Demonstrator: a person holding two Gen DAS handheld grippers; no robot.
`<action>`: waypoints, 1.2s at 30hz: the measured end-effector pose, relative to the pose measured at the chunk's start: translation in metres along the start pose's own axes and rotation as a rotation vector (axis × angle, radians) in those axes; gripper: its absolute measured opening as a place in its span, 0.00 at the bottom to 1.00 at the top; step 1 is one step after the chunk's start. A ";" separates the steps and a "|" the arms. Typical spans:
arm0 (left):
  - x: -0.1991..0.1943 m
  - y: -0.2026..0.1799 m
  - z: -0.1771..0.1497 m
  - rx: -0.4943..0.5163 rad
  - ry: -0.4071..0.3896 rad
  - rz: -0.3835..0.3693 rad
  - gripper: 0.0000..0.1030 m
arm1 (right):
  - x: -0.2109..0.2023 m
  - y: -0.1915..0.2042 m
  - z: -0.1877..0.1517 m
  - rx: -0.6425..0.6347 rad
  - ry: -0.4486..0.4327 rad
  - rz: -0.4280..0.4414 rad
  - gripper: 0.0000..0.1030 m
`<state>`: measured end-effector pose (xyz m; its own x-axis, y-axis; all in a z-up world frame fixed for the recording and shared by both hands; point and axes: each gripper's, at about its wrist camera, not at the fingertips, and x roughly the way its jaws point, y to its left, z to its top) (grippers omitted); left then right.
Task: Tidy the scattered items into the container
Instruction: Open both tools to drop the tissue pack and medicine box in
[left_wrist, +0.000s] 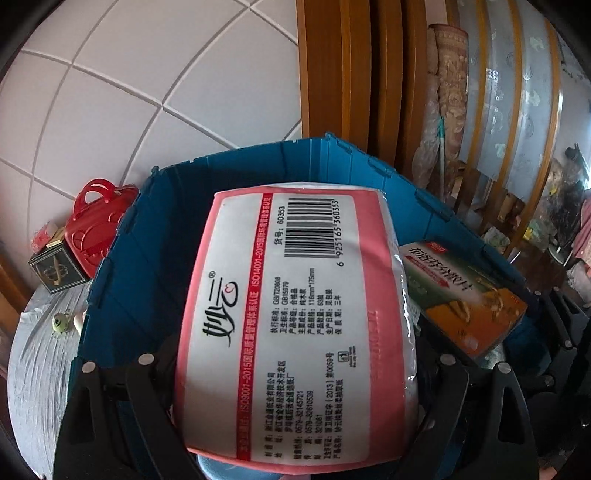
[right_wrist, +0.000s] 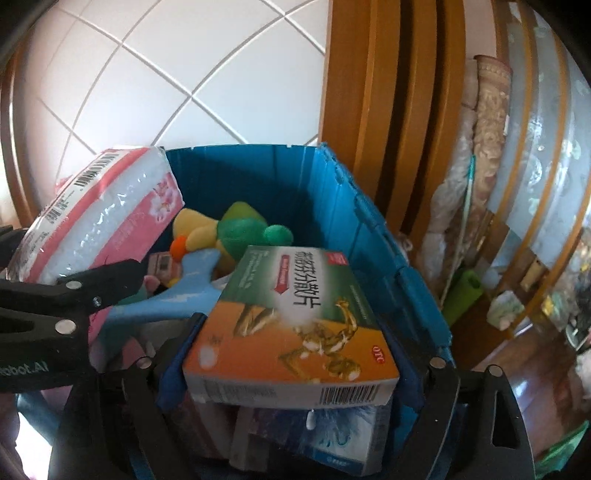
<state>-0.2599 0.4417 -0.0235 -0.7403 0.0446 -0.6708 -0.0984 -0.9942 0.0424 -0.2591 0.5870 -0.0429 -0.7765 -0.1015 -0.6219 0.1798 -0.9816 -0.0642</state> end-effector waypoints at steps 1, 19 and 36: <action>0.000 -0.001 0.000 0.006 0.001 0.009 0.95 | -0.002 -0.001 -0.001 -0.001 -0.003 0.002 0.95; -0.034 -0.016 -0.014 0.017 -0.053 -0.012 0.97 | -0.043 -0.012 -0.021 -0.006 -0.041 -0.016 0.99; -0.057 -0.010 -0.032 -0.014 -0.081 -0.021 0.97 | -0.066 -0.010 -0.031 -0.014 -0.047 -0.032 0.99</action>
<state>-0.1951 0.4460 -0.0090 -0.7896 0.0730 -0.6093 -0.1057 -0.9942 0.0178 -0.1913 0.6085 -0.0256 -0.8094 -0.0776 -0.5821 0.1621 -0.9822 -0.0946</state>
